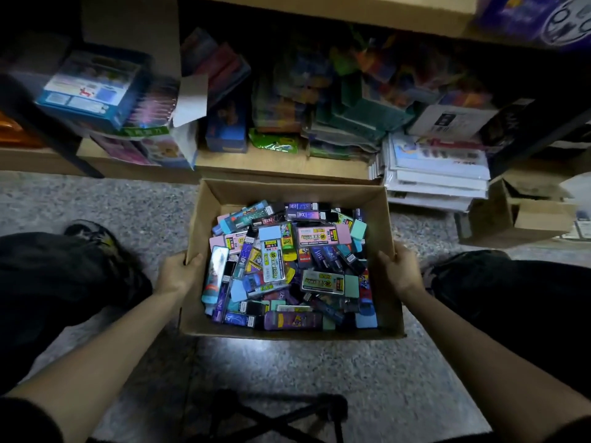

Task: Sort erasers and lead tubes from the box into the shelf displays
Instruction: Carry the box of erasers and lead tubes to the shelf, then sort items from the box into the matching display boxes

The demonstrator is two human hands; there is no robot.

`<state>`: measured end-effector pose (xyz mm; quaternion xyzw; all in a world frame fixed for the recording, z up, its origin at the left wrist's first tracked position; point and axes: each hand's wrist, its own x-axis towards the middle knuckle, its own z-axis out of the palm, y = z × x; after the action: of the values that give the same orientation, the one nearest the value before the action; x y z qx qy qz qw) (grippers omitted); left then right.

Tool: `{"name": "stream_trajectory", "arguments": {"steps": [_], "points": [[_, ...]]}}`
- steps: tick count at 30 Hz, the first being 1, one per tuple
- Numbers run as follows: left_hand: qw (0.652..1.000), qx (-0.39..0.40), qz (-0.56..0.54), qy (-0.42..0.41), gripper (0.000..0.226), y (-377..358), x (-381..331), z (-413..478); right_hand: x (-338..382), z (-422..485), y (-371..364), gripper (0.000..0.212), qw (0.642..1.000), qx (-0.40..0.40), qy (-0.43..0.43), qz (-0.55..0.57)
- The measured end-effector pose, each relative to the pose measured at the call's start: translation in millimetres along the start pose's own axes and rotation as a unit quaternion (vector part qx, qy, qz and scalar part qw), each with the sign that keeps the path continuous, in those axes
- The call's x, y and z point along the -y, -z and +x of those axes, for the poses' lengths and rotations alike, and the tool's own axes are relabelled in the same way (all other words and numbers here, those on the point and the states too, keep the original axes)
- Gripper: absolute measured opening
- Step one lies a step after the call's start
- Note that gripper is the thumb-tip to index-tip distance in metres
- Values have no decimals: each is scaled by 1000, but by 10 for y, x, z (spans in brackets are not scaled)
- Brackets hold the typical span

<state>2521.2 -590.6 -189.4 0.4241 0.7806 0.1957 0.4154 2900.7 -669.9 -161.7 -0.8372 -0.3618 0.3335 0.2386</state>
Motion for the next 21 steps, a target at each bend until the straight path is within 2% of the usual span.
{"name": "stream_trajectory", "arguments": {"steps": [4, 10, 13, 15, 17, 19, 21], "points": [[999, 9, 33, -22, 19, -62, 46, 85, -82, 19, -94, 21, 1000, -1, -10, 0], [995, 21, 83, -40, 27, -69, 24, 103, -114, 65, -174, 21, 999, -5, -35, -7], [968, 3, 236, -85, 33, -42, -122, 17, -19, 74, -126, 24, 997, 10, -44, -64], [936, -59, 299, -176, 50, -31, -274, -57, 93, 71, -89, 30, 987, -38, 30, -155], [908, -77, 309, -274, 53, -77, -461, -125, 279, 48, -82, 32, 972, -84, 129, -177], [884, -22, 332, -329, 47, -192, -606, -175, 439, 32, -137, 25, 972, -49, 155, -168], [899, 55, 315, -299, 48, -356, -646, -208, 487, 11, -256, 19, 981, 45, 100, -158]]}}
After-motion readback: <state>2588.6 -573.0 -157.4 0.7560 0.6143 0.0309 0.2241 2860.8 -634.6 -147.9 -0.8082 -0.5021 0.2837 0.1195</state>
